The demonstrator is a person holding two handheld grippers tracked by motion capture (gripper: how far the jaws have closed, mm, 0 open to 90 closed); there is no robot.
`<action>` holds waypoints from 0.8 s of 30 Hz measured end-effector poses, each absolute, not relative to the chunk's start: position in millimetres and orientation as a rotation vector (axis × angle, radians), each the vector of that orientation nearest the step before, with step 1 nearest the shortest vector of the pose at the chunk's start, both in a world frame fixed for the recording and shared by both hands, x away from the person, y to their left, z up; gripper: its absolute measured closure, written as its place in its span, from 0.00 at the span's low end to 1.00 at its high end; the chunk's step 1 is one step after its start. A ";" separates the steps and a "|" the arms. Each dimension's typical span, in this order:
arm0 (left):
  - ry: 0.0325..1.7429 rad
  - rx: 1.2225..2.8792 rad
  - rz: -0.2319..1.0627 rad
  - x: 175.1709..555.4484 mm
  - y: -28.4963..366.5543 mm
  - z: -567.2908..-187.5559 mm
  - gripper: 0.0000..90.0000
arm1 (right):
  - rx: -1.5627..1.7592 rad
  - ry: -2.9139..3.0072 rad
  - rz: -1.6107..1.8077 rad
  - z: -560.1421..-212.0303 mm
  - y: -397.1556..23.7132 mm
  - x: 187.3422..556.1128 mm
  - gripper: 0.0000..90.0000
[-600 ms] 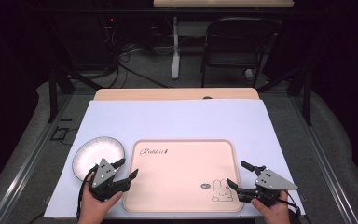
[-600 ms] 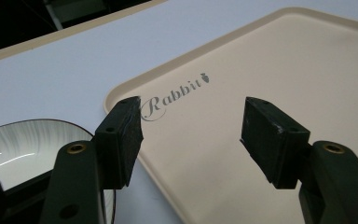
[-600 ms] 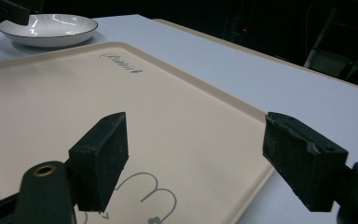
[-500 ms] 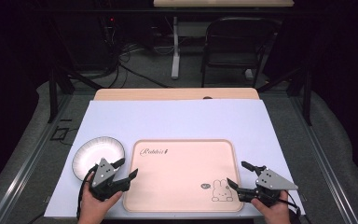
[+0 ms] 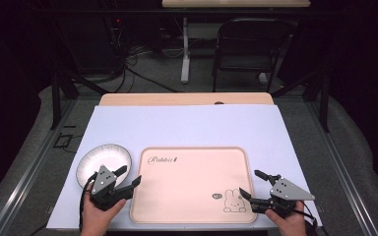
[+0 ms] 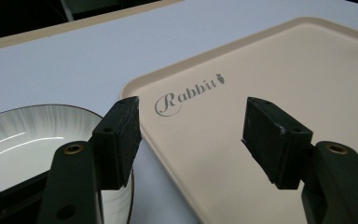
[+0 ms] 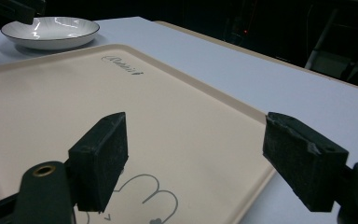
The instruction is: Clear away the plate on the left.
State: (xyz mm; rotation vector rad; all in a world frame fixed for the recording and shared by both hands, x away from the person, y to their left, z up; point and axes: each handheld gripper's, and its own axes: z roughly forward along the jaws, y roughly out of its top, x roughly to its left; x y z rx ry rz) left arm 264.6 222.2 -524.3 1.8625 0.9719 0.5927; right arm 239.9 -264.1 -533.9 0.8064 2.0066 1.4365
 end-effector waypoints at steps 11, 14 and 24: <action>1.050 1.793 0.593 267.2 233.5 -522.8 0.40 | 0.797 2.002 1.447 -533.0 -264.3 237.7 0.24; 1.085 1.770 0.602 268.3 240.3 -522.5 0.40 | 0.799 2.006 1.443 -533.2 -263.9 237.8 0.24; 1.214 1.716 0.589 272.5 256.4 -523.0 0.40 | 0.796 2.001 1.450 -532.6 -263.6 237.2 0.24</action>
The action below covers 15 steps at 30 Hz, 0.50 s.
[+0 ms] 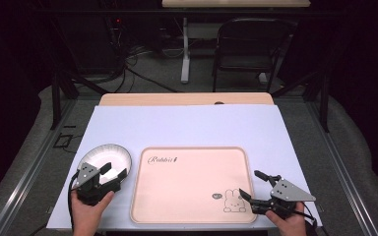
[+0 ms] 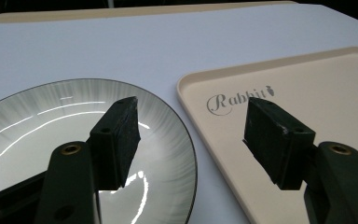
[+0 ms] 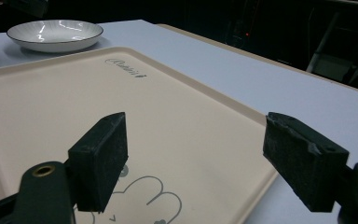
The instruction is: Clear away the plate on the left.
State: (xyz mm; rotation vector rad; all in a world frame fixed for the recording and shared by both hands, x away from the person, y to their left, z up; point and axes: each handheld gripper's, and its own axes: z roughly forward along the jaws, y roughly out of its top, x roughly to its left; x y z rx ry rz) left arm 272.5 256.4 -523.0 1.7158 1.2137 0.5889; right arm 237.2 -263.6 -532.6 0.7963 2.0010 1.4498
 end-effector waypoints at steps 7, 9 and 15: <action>1.254 1.721 0.575 273.0 262.0 -522.2 0.40 | 0.793 2.002 1.456 -532.3 -263.3 236.3 0.24; 1.270 1.736 0.577 274.2 264.3 -521.6 0.40 | 0.795 2.002 1.456 -532.4 -263.0 236.3 0.23; 1.313 1.708 0.576 277.7 276.6 -516.1 0.40 | 0.795 2.003 1.457 -532.4 -263.1 236.1 0.23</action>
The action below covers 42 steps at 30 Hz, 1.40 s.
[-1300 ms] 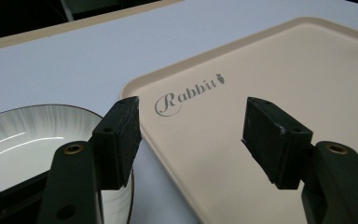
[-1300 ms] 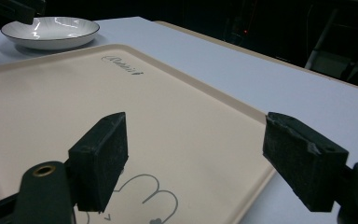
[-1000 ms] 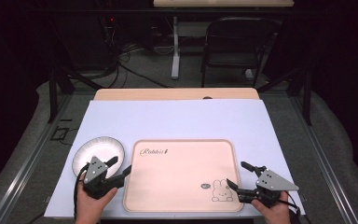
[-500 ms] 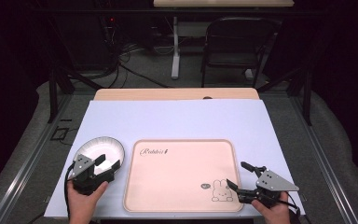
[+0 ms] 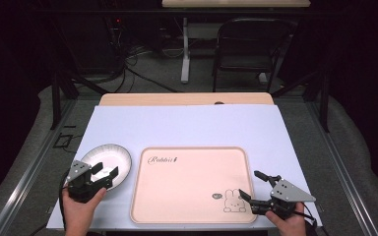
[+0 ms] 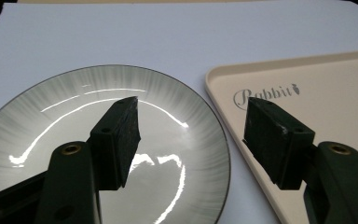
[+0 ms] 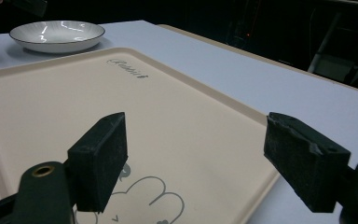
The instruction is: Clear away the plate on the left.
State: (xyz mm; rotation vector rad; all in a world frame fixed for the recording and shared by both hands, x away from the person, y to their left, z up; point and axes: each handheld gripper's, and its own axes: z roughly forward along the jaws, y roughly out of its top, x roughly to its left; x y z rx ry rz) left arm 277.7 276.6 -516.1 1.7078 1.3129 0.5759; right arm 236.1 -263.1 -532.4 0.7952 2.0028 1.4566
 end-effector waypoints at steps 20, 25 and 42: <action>1.544 1.671 0.562 295.3 327.5 -495.5 0.41 | 0.803 2.006 1.447 -533.0 -262.8 237.4 0.23; 1.596 1.649 0.532 300.0 338.3 -495.5 0.41 | 0.804 2.007 1.446 -533.0 -262.7 237.5 0.23; 1.760 1.641 0.472 309.7 363.7 -507.7 0.44 | 0.806 2.006 1.444 -532.9 -262.8 237.5 0.23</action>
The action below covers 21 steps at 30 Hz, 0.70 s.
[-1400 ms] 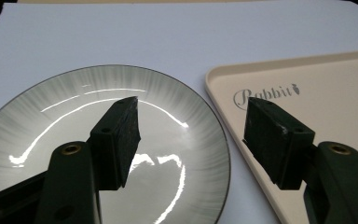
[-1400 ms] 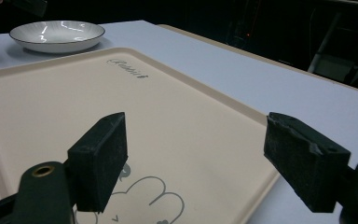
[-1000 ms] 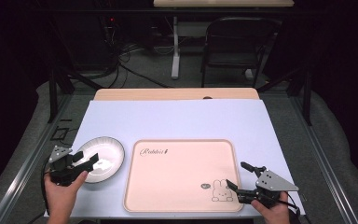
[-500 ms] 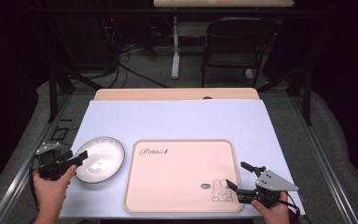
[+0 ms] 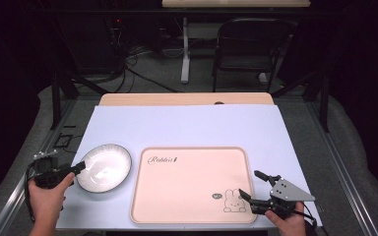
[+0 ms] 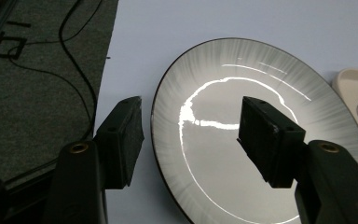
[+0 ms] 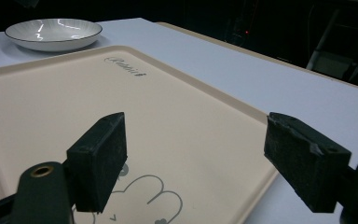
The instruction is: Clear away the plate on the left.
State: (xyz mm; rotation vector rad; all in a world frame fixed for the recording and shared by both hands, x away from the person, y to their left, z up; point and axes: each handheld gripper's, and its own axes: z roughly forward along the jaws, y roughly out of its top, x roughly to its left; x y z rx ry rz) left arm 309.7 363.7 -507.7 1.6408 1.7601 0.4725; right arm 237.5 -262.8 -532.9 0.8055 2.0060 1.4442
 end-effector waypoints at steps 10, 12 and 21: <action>1.821 1.632 0.423 313.5 375.3 -517.5 0.46 | 0.803 2.007 1.444 -532.9 -262.9 237.4 0.23; 1.836 1.613 0.378 314.1 376.5 -519.2 0.49 | 0.802 2.007 1.445 -532.9 -262.9 237.3 0.23; 1.885 1.587 0.281 318.0 383.1 -525.5 0.55 | 0.804 2.013 1.438 -533.1 -262.8 237.7 0.23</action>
